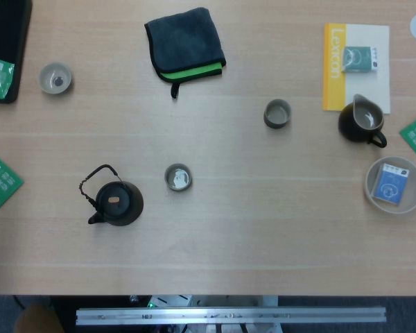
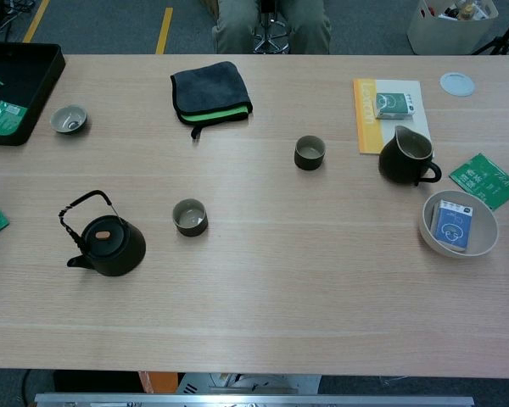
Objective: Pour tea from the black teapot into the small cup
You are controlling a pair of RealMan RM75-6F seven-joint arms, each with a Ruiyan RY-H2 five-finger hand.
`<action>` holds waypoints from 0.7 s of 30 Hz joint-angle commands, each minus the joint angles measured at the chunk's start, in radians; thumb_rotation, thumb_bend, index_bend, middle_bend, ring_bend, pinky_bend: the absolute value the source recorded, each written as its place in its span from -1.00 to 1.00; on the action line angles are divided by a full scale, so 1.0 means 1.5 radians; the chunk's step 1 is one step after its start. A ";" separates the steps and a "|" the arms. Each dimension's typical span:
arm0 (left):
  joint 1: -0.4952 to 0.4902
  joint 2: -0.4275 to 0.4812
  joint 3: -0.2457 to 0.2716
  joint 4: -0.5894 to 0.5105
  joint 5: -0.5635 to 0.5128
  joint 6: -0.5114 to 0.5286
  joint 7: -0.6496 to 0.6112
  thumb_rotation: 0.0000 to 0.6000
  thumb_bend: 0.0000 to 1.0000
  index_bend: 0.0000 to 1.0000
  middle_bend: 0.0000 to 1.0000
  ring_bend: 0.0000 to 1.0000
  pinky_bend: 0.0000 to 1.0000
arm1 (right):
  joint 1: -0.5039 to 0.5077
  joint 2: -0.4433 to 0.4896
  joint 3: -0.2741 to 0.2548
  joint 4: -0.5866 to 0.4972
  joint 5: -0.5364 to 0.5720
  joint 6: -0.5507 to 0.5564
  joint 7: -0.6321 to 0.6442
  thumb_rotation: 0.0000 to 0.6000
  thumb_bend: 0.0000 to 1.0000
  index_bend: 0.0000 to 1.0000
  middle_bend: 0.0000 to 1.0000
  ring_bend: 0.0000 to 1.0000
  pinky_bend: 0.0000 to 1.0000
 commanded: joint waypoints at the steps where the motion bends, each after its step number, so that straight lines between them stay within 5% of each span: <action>1: -0.001 0.000 0.000 0.000 0.000 -0.002 0.001 1.00 -0.81 -0.83 -0.75 -0.87 -0.91 | 0.000 -0.001 0.000 0.001 0.002 -0.002 0.001 1.00 -0.89 -0.52 -0.62 -1.00 -1.00; 21: -0.049 0.027 0.015 0.001 0.054 -0.069 -0.043 1.00 -0.81 -0.83 -0.75 -0.87 -0.91 | 0.006 0.008 0.015 -0.003 0.002 0.008 0.001 1.00 -0.89 -0.52 -0.62 -1.00 -1.00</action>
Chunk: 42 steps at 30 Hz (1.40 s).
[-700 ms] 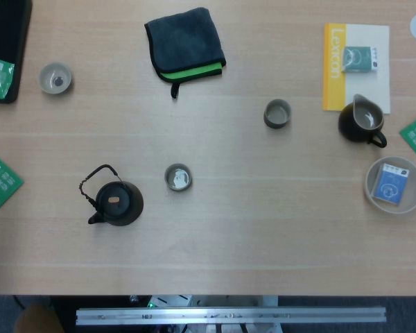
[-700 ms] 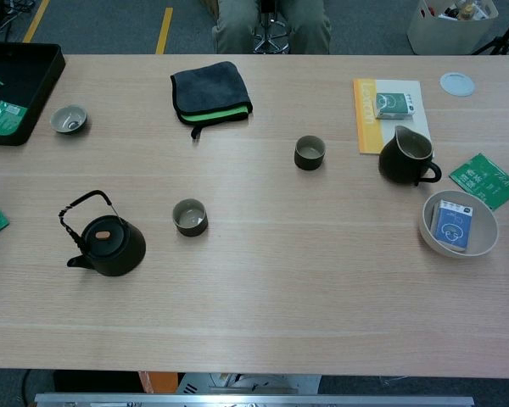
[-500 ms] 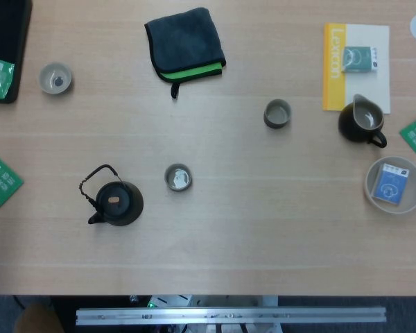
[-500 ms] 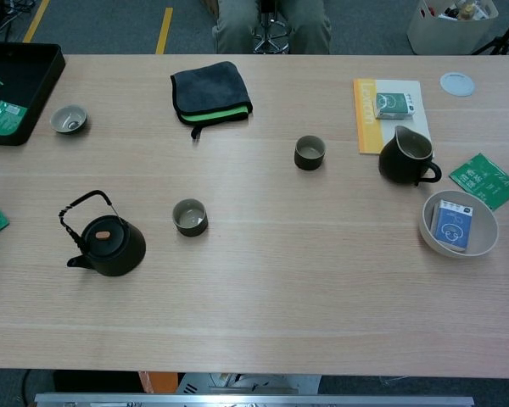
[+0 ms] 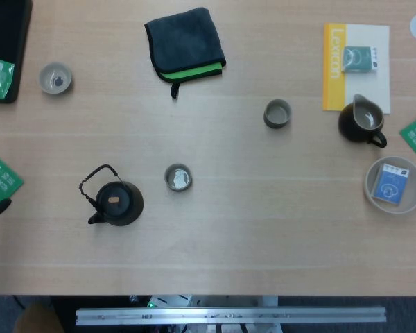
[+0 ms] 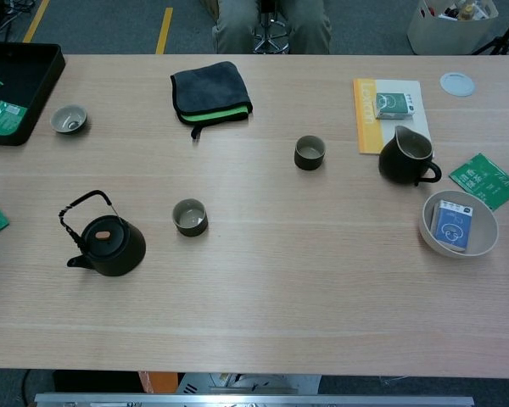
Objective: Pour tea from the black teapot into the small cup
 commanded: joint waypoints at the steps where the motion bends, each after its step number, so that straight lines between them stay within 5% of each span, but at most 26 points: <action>1: -0.020 0.007 0.006 0.004 0.021 -0.024 -0.018 1.00 -0.81 -0.83 -0.75 -0.87 -0.91 | 0.003 0.005 0.006 -0.007 0.000 0.002 -0.005 1.00 -0.89 -0.52 -0.62 -1.00 -1.00; 18: -0.151 -0.013 0.037 0.021 0.134 -0.165 -0.071 1.00 -0.81 -0.83 -0.75 -0.87 -0.91 | 0.019 0.020 0.024 -0.038 0.018 -0.011 -0.018 1.00 -0.90 -0.52 -0.62 -1.00 -1.00; 42: -0.234 -0.162 -0.002 0.106 -0.004 -0.280 -0.008 1.00 -0.81 -0.83 -0.73 -0.86 -0.91 | 0.001 0.018 0.012 -0.014 0.023 0.003 0.015 1.00 -0.90 -0.52 -0.62 -1.00 -1.00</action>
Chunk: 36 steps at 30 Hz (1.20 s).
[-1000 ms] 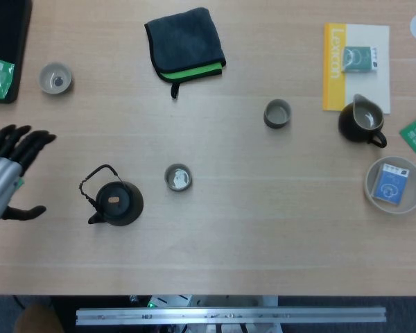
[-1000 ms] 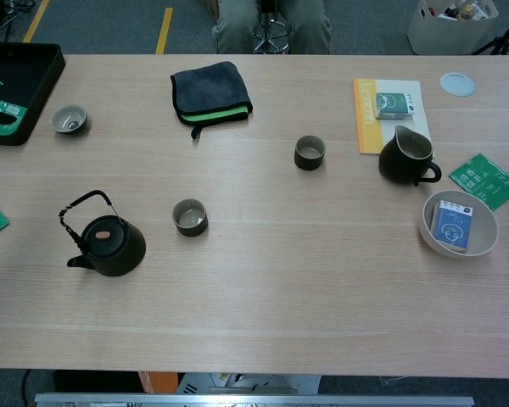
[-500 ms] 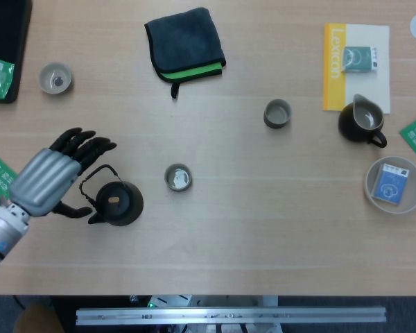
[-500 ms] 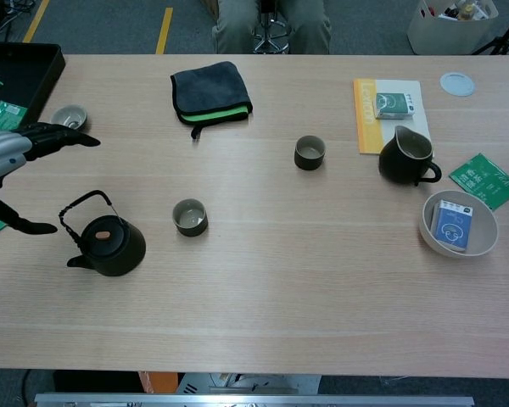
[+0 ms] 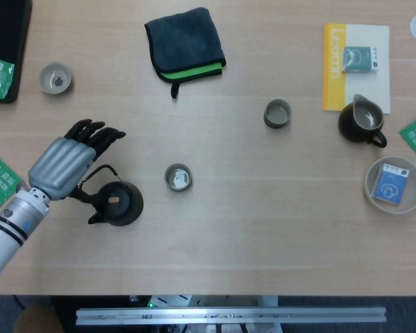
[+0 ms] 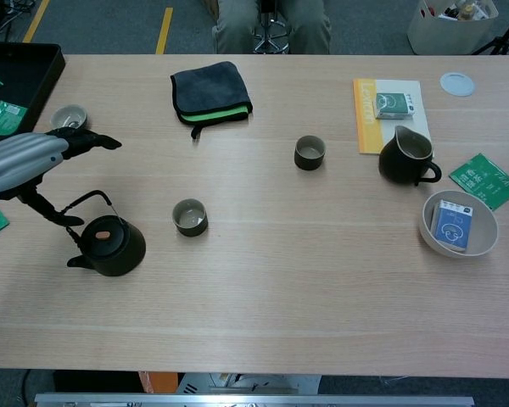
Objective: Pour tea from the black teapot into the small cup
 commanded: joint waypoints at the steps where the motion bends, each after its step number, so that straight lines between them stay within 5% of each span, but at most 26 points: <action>1: -0.005 -0.015 -0.004 0.014 -0.016 -0.007 0.001 1.00 -0.81 -0.83 -0.72 -0.86 -0.91 | -0.001 0.000 -0.001 0.001 0.000 -0.001 0.002 1.00 -0.90 -0.52 -0.62 -1.00 -1.00; 36: -0.035 -0.119 -0.041 0.144 -0.127 -0.024 0.005 1.00 -0.72 -0.82 -0.65 -0.82 -0.91 | -0.012 0.002 -0.001 0.013 0.007 0.007 0.016 1.00 -0.90 -0.52 -0.62 -1.00 -1.00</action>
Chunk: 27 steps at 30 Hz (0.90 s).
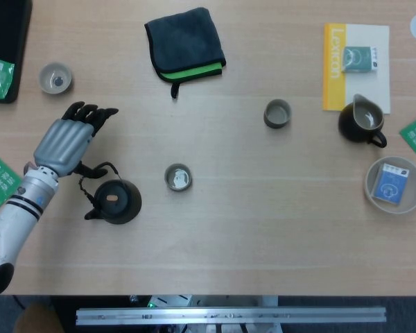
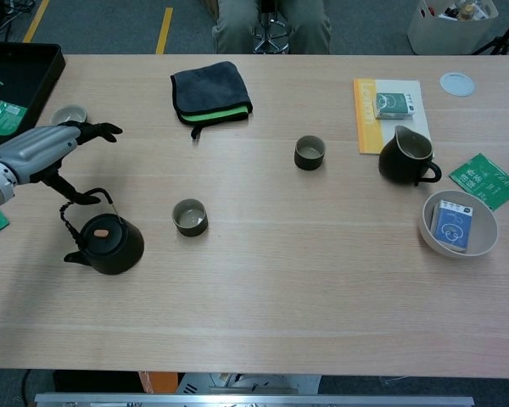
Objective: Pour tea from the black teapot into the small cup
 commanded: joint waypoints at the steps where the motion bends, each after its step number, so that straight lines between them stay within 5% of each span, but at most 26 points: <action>1: -0.003 -0.005 -0.007 0.008 -0.007 0.002 0.000 1.00 -0.72 -0.82 -0.65 -0.82 -0.91 | 0.000 0.000 0.000 0.001 0.001 -0.001 -0.001 1.00 -0.90 -0.52 -0.62 -1.00 -1.00; 15: -0.021 -0.011 -0.047 0.065 -0.064 -0.010 -0.003 1.00 -0.67 -0.82 -0.64 -0.82 -0.91 | -0.002 -0.001 0.001 -0.002 0.003 -0.001 -0.006 1.00 -0.90 -0.52 -0.62 -1.00 -1.00; 27: -0.002 0.036 -0.033 0.039 -0.087 -0.013 0.013 1.00 -0.67 -0.82 -0.64 -0.82 -0.91 | -0.002 -0.001 0.000 -0.006 -0.001 -0.001 -0.008 1.00 -0.90 -0.52 -0.62 -1.00 -1.00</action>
